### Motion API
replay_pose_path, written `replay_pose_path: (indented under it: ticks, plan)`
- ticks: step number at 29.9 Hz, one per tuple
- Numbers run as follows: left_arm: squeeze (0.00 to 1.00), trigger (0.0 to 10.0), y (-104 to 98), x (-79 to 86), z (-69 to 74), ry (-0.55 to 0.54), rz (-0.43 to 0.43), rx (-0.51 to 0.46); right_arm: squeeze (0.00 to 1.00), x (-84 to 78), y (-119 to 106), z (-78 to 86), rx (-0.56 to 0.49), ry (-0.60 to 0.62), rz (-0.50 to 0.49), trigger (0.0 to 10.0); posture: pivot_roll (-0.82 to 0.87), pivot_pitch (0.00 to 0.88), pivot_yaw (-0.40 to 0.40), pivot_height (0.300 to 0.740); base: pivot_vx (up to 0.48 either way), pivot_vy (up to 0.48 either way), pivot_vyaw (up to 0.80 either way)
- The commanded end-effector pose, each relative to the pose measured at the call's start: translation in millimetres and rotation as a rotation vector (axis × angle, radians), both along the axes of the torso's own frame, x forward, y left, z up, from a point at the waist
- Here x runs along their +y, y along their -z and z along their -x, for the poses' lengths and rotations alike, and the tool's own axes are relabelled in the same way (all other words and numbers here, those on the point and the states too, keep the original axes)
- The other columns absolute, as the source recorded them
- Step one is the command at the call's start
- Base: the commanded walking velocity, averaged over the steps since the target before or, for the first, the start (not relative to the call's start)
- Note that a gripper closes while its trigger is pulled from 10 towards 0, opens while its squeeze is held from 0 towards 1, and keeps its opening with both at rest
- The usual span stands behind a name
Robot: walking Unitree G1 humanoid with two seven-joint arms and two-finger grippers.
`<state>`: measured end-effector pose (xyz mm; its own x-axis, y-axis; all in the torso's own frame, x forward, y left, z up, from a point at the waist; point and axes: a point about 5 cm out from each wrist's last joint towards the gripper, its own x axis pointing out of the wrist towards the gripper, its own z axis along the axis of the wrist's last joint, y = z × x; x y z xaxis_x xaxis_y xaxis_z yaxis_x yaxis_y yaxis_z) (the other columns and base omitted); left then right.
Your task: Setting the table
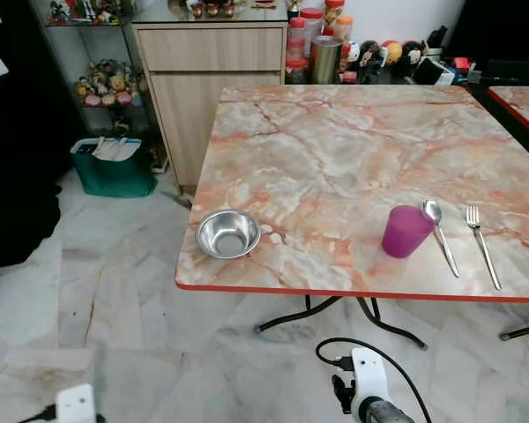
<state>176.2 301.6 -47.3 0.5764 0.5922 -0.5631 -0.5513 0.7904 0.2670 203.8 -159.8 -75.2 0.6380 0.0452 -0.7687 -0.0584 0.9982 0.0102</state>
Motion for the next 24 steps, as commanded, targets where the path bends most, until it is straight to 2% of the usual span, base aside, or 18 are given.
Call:
replay_pose_path:
  ticks: [1, 2, 4, 5, 6, 7, 8, 10, 11, 13, 14, 16, 17, 18, 19, 22, 23, 24]
  plan:
    - [0.00, 10.0, -27, 18.8, -23.4, -0.049, -0.079, -0.134, 0.00, 0.3, -1, -2.5, 0.000, 0.004, 0.001, 10.0, 0.15, 0.081, -0.007, 0.740, 0.000, 0.000, 0.00]
    - [0.00, 10.0, -27, 18.8, -23.4, -0.049, -0.079, -0.134, 0.00, 0.3, -1, -2.5, 0.000, 0.004, 0.001, 10.0, 0.15, 0.081, -0.007, 0.740, 0.000, 0.000, 0.00]
    - [0.00, 10.0, -45, 24.8, -42.1, -0.031, -0.119, -0.217, 0.00, 0.1, -1, -2.7, -0.001, 0.006, 0.002, 10.0, 0.14, 0.080, -0.006, 0.740, 0.000, 0.000, 0.00]
    - [0.00, 10.0, -45, 24.8, -42.1, -0.031, -0.119, -0.217, 0.00, 0.1, -1, -2.7, -0.001, 0.006, 0.002, 10.0, 0.14, 0.080, -0.006, 0.740, 0.000, 0.000, 0.00]
    - [0.00, 10.0, -54, 26.2, -52.0, -0.012, -0.137, -0.259, 0.00, -0.2, -1, -2.8, -0.001, 0.007, 0.002, 10.0, 0.14, 0.079, -0.006, 0.740, 0.000, 0.000, 0.00]
    - [0.00, 10.0, -54, 26.2, -52.0, -0.012, -0.137, -0.259, 0.00, -0.2, -1, -2.8, -0.001, 0.007, 0.002, 10.0, 0.14, 0.079, -0.006, 0.740, 0.000, 0.000, 0.00]
    - [0.00, 10.0, -67, 26.7, -65.1, 0.016, -0.158, -0.312, 0.00, -0.7, -1, -2.7, -0.001, 0.009, 0.002, 10.0, 0.14, 0.079, -0.005, 0.740, 0.000, 0.000, 0.00]
    - [0.00, 10.0, -67, 26.7, -65.1, 0.016, -0.158, -0.312, 0.00, -0.7, -1, -2.7, -0.001, 0.009, 0.002, 10.0, 0.14, 0.079, -0.005, 0.740, 0.000, 0.000, 0.00]
    - [0.00, 10.0, -87, 24.0, -85.1, 0.072, -0.197, -0.383, 0.00, -1.4, -1, -2.2, 0.000, 0.011, 0.003, 10.0, 0.14, 0.077, -0.004, 0.740, 0.000, 0.000, 0.00]
    - [0.00, 10.0, -129, 5.8, -127.9, 0.201, -0.199, -0.557, 0.00, -2.2, -1, -1.6, 0.001, 0.015, 0.004, 10.0, 0.13, 0.075, -0.002, 0.740, 0.000, 0.000, 0.00]
    - [0.00, 10.0, -129, 5.8, -127.9, 0.201, -0.199, -0.557, 0.00, -2.2, -1, -1.6, 0.001, 0.015, 0.004, 10.0, 0.13, 0.075, -0.002, 0.740, 0.000, 0.000, 0.00]
    - [0.00, 10.0, -151, -15.1, -152.3, 0.308, -0.147, -0.651, 0.00, -2.6, -1, -1.2, 0.001, 0.019, 0.004, 10.0, 0.13, 0.075, -0.002, 0.740, 0.000, 0.000, 0.00]
    - [0.00, 10.0, -151, -15.1, -152.3, 0.308, -0.147, -0.651, 0.00, -2.6, -1, -1.2, 0.001, 0.019, 0.004, 10.0, 0.13, 0.075, -0.002, 0.740, 0.000, 0.000, 0.00]
    - [0.00, 10.0, -158, -25.2, -159.9, 0.357, -0.128, -0.674, 0.00, -2.8, -1, -1.0, 0.001, 0.021, 0.004, 10.0, 0.12, 0.076, -0.001, 0.740, 0.000, 0.000, 0.00]
    - [0.00, 10.0, -168, -44.9, -172.3, 0.428, -0.062, -0.723, 0.00, -3.4, 0, -0.7, 0.002, 0.024, 0.005, 10.0, 0.12, 0.078, 0.000, 0.740, 0.000, 0.000, 0.00]
    - [0.00, 10.0, -176, -61.6, -180.8, 0.486, -0.006, -0.766, 0.00, -4.0, 0, -0.3, 0.002, 0.027, 0.005, 10.0, 0.12, 0.079, 0.002, 0.740, 0.000, 0.000, 0.00]
    - [0.25, 10.0, -180, -67.8, -183.5, 0.507, 0.018, -0.786, 0.00, -4.1, 0, -0.2, 0.002, 0.027, 0.005, 10.0, 0.12, 0.079, 0.003, 0.740, 0.000, 0.000, 0.00]
    - [0.63, 10.0, -184, -74.7, -186.3, 0.530, 0.048, -0.812, 0.00, -4.1, 0, -0.1, 0.002, 0.028, 0.005, 10.0, 0.12, 0.079, 0.003, 0.740, 0.000, 0.000, 0.00]
